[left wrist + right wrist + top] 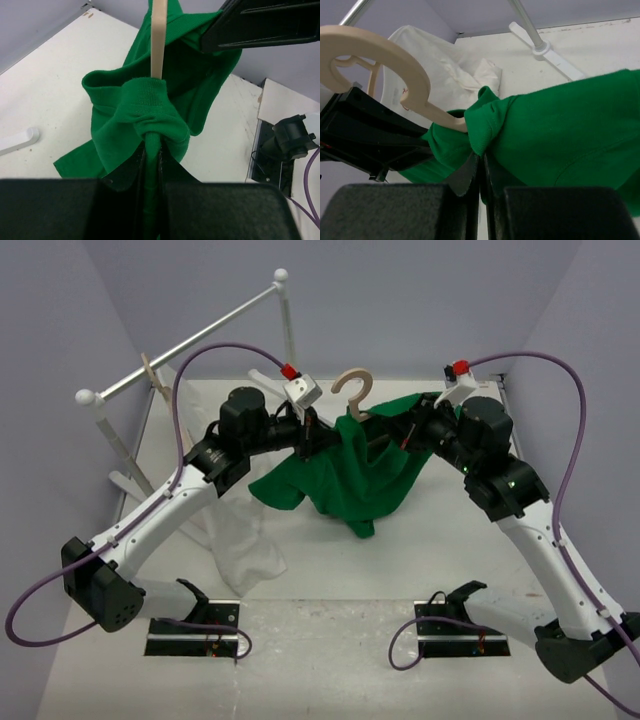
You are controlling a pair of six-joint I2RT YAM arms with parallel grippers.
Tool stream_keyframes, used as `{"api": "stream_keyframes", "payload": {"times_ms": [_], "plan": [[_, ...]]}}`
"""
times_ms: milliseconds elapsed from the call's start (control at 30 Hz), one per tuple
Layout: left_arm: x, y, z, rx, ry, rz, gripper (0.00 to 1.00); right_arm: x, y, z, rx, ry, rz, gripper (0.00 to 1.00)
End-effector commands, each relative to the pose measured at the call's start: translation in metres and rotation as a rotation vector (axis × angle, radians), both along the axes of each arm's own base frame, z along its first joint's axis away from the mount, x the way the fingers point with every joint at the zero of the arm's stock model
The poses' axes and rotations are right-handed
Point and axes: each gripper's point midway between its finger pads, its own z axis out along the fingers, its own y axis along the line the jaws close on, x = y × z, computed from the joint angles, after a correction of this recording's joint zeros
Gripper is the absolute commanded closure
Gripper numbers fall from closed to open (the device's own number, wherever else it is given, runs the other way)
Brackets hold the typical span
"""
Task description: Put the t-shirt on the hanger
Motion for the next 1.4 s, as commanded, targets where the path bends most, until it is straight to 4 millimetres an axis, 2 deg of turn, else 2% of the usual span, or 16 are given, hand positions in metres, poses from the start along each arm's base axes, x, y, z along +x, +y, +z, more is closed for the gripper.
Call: {"api": "stream_keyframes", "payload": {"times_ms": [0, 67, 100, 167, 233, 300, 433, 500, 633, 733, 833, 933, 1033, 1233, 1333, 1367], "plan": [[0.003, -0.007, 0.041, -0.110, -0.137, -0.021, 1.00, -0.006, 0.009, 0.022, 0.085, -0.063, 0.044, 0.99], [0.002, -0.007, 0.045, -0.099, -0.167, -0.034, 1.00, -0.024, 0.026, 0.025, 0.084, -0.081, 0.196, 0.88], [0.003, -0.007, 0.045, -0.088, -0.178, -0.041, 1.00, -0.028, 0.029, 0.025, 0.069, -0.093, 0.239, 0.78], [-0.001, -0.003, 0.050, -0.050, -0.195, -0.070, 1.00, -0.027, 0.014, 0.025, -0.019, -0.113, 0.196, 0.35], [-0.007, -0.001, 0.059, -0.034, -0.239, -0.126, 1.00, -0.026, -0.010, 0.024, -0.057, -0.118, 0.148, 0.22], [-0.012, 0.003, 0.058, -0.007, -0.267, -0.169, 1.00, -0.022, -0.036, 0.024, -0.061, -0.106, 0.115, 0.19], [-0.032, 0.000, 0.055, -0.001, -0.275, -0.317, 1.00, -0.034, -0.063, 0.026, -0.205, -0.117, 0.073, 0.16], [-0.056, -0.005, 0.045, -0.014, -0.241, -0.488, 1.00, -0.038, -0.070, 0.026, -0.303, -0.194, 0.095, 0.18], [-0.077, -0.007, 0.033, -0.030, -0.180, -0.664, 1.00, -0.066, -0.059, 0.021, -0.456, -0.448, 0.295, 0.23], [-0.077, -0.006, 0.025, 0.005, -0.159, -0.684, 1.00, -0.090, -0.048, 0.037, -0.497, -0.637, 0.420, 0.27], [-0.073, -0.009, 0.019, 0.031, -0.141, -0.695, 1.00, -0.107, -0.036, 0.043, -0.494, -0.657, 0.562, 0.32], [-0.073, -0.009, 0.008, 0.069, -0.110, -0.702, 1.00, -0.102, -0.031, 0.046, -0.500, -0.642, 0.596, 0.40], [-0.079, -0.011, 0.004, 0.075, -0.103, -0.732, 1.00, -0.090, -0.022, 0.040, -0.475, -0.608, 0.623, 0.38], [-0.093, -0.017, -0.009, 0.103, -0.089, -0.797, 1.00, -0.096, 0.008, 0.040, -0.244, -0.585, 0.782, 0.39], [-0.098, -0.023, -0.017, 0.131, -0.057, -0.836, 1.00, -0.094, 0.016, 0.046, -0.182, -0.595, 0.815, 0.47], [-0.100, -0.024, -0.016, 0.137, -0.057, -0.844, 1.00, -0.094, 0.018, 0.050, -0.167, -0.603, 0.821, 0.53]]}}
